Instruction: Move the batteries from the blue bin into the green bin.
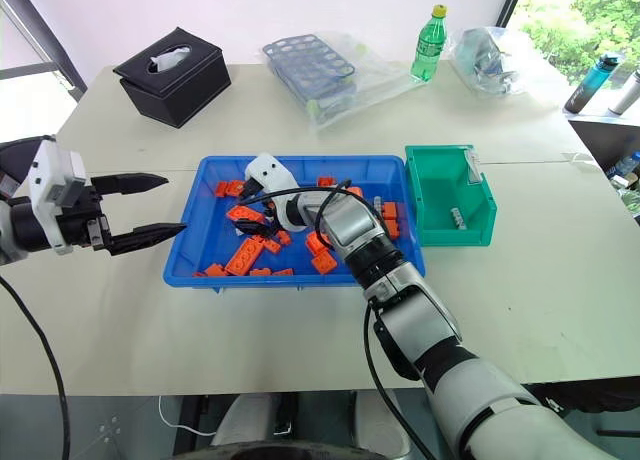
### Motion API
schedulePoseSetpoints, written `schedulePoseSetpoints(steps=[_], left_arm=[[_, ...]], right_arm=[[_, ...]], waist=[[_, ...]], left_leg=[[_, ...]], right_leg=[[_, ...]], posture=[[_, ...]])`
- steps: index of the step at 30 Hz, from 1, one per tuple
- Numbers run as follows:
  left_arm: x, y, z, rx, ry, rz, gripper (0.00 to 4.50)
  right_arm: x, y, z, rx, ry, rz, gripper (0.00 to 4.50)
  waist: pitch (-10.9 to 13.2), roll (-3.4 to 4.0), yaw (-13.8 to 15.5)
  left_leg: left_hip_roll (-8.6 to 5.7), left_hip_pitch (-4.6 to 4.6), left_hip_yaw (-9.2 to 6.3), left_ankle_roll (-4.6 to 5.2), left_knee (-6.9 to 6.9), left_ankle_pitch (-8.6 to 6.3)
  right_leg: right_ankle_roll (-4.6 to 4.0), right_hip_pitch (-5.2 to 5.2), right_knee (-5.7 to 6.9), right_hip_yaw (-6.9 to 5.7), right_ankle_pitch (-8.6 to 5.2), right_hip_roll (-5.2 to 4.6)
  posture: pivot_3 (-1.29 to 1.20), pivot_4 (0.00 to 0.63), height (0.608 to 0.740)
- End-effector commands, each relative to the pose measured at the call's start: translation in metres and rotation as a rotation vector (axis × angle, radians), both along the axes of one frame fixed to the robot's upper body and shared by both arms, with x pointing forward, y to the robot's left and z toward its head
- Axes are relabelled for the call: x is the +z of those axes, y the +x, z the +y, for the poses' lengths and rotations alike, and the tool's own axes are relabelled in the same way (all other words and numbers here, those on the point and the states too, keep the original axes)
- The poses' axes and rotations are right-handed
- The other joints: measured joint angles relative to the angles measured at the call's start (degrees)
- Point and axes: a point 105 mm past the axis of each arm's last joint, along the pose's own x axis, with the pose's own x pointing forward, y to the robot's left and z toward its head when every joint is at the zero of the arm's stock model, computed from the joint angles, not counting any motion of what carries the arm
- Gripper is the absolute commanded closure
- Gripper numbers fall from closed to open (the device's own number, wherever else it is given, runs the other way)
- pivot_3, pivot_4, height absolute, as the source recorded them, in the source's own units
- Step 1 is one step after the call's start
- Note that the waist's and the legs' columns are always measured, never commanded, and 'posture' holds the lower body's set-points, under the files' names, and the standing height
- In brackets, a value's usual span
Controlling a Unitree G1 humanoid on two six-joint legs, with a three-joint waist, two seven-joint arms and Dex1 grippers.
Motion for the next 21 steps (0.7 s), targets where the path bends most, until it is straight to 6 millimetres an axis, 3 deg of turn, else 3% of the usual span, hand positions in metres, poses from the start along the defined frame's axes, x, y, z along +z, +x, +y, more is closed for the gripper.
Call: schedulePoseSetpoints(steps=[1, 5, 12, 15, 19, 21], left_arm=[[0.013, -0.001, -0.001, 0.001, -0.003, -0.059, 0.0], [0.015, 0.0, 0.0, 0.006, -0.003, -0.064, 0.0], [0.015, 0.002, -0.001, 0.011, -0.003, -0.073, 0.0], [0.015, 0.002, -0.001, 0.011, -0.002, -0.075, 0.0], [0.016, 0.003, -0.001, 0.014, -0.003, -0.079, 0.0], [0.017, 0.003, -0.001, 0.016, -0.003, -0.084, 0.0]], right_arm=[[0.016, -0.002, 0.011, 0.036, 0.042, -0.049, 1.37], [0.015, -0.006, 0.013, 0.051, 0.041, -0.045, 3.31], [0.022, -0.002, 0.014, 0.04, 0.056, -0.086, 3.31], [0.035, -0.001, 0.023, 0.05, 0.091, -0.134, 3.31], [0.035, 0.0, 0.033, 0.072, 0.089, -0.152, 3.31], [0.03, 0.003, 0.035, 0.058, 0.079, -0.142, 2.31]], waist=[[0.0, 0.0, 0.01], [0.0, 0.0, 0.05], [0.0, 0.0, 0.09], [0.0, 0.0, 0.02], [0.0, 0.0, -0.29], [0.0, 0.0, -0.54]], left_leg=[[0.0, 0.0, 0.0, 0.0, 0.0, 0.0], [0.0, 0.0, 0.0, 0.0, 0.0, 0.0], [-0.01, 0.0, 0.0, 0.0, 0.0, 0.0], [-0.02, 0.0, 0.0, 0.0, 0.0, 0.0], [-0.01, 0.0, 0.0, -0.01, -0.01, 0.01], [-0.01, 0.0, 0.0, -0.01, -0.01, 0.01]], right_leg=[[0.0, 0.0, 0.0, 0.0, 0.0, 0.0], [0.0, 0.0, 0.0, 0.0, 0.0, 0.0], [0.0, 0.0, 0.0, 0.0, 0.0, -0.03], [0.0, 0.0, 0.0, 0.0, 0.0, -0.03], [0.0, -0.02, 0.01, 0.0, 0.0, -0.02], [0.0, -0.02, 0.02, 0.0, 0.0, -0.02]], posture=[[0.0, 0.15, 0.733], [0.0, 0.15, 0.733], [0.0, 0.15, 0.733], [0.0, 0.15, 0.733], [0.0, 0.15, 0.733], [0.0, 0.15, 0.733]])
